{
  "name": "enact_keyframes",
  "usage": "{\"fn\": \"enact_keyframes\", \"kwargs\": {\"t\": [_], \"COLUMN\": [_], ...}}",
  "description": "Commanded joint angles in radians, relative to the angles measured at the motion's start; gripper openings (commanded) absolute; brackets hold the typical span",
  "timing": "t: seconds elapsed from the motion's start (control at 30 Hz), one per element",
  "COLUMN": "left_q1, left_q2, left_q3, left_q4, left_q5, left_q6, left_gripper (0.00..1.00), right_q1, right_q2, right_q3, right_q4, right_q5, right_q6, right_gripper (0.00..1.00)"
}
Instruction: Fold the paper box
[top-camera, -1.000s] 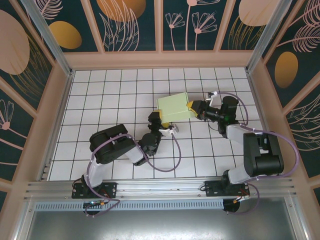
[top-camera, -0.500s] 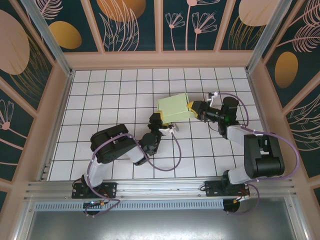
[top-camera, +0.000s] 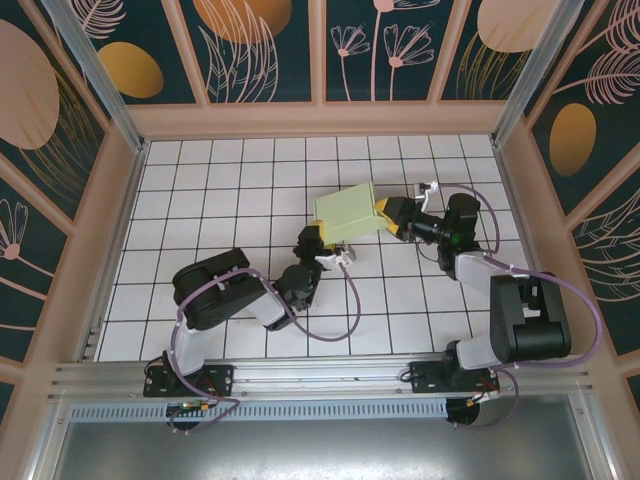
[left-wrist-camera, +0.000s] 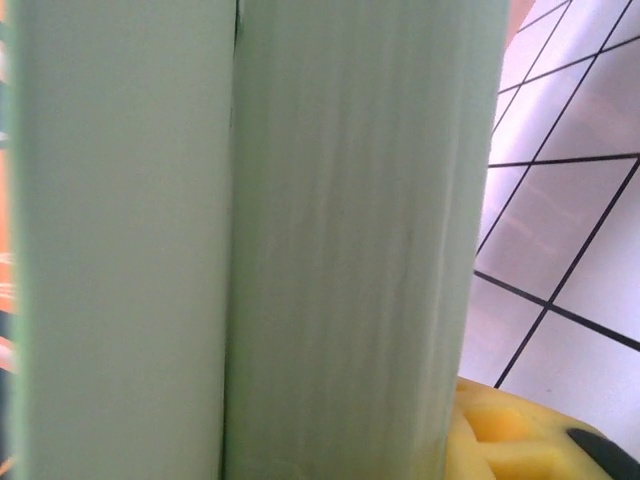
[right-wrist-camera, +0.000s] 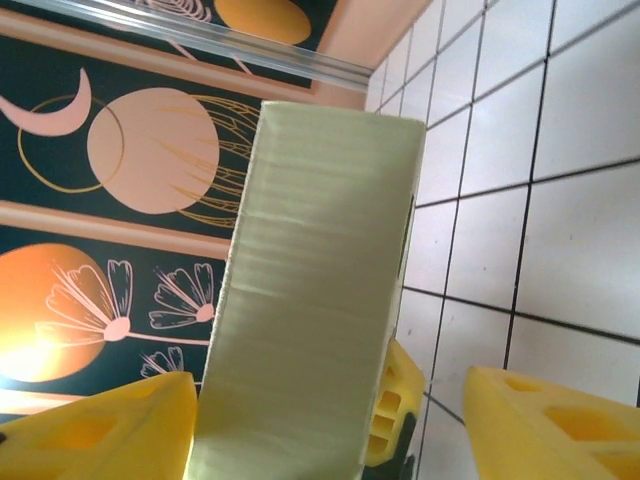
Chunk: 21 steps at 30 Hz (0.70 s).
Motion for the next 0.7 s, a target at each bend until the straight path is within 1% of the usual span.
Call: {"fn": "enact_keyframes", "kwargs": {"t": [0.0, 0.07, 0.13, 0.2, 0.23, 0.3, 0.37, 0.43, 0.57, 0.67], "left_q1": [0.009, 0.011, 0.021, 0.023, 0.024, 0.027, 0.039, 0.053, 0.087, 0.102], "left_q2": [-0.095, -0.152, -0.21, -0.258, -0.27, -0.341, -0.386, -0.423, -0.497, -0.533], "left_q3": [-0.018, -0.029, -0.026, -0.032, -0.031, -0.017, 0.008, 0.025, 0.057, 0.083], "left_q4": [-0.091, -0.235, -0.391, -0.497, -0.56, -0.7, -0.861, -0.981, -1.165, -1.297], "left_q5": [0.016, 0.06, 0.112, 0.154, 0.169, 0.211, 0.279, 0.337, 0.452, 0.502], "left_q6": [-0.143, -0.22, -0.303, -0.358, -0.385, -0.441, -0.499, -0.542, -0.629, -0.656], "left_gripper": [0.39, 0.39, 0.39, 0.39, 0.39, 0.39, 0.39, 0.39, 0.38, 0.38], "right_q1": [-0.035, -0.062, -0.085, -0.1, -0.106, -0.112, -0.109, -0.1, -0.08, -0.055], "right_q2": [-0.05, -0.076, -0.105, -0.138, -0.158, -0.197, -0.246, -0.292, -0.365, -0.413], "right_q3": [-0.01, -0.016, -0.012, -0.002, 0.01, 0.046, 0.075, 0.08, 0.098, 0.097], "right_q4": [-0.016, -0.038, -0.099, -0.187, -0.251, -0.402, -0.534, -0.595, -0.676, -0.673], "right_q5": [0.03, 0.044, 0.063, 0.086, 0.098, 0.143, 0.232, 0.32, 0.512, 0.619], "right_q6": [-0.068, -0.095, -0.151, -0.225, -0.276, -0.401, -0.522, -0.595, -0.704, -0.733], "right_gripper": [0.74, 0.75, 0.75, 0.75, 0.75, 0.75, 0.75, 0.75, 0.75, 0.74]}}
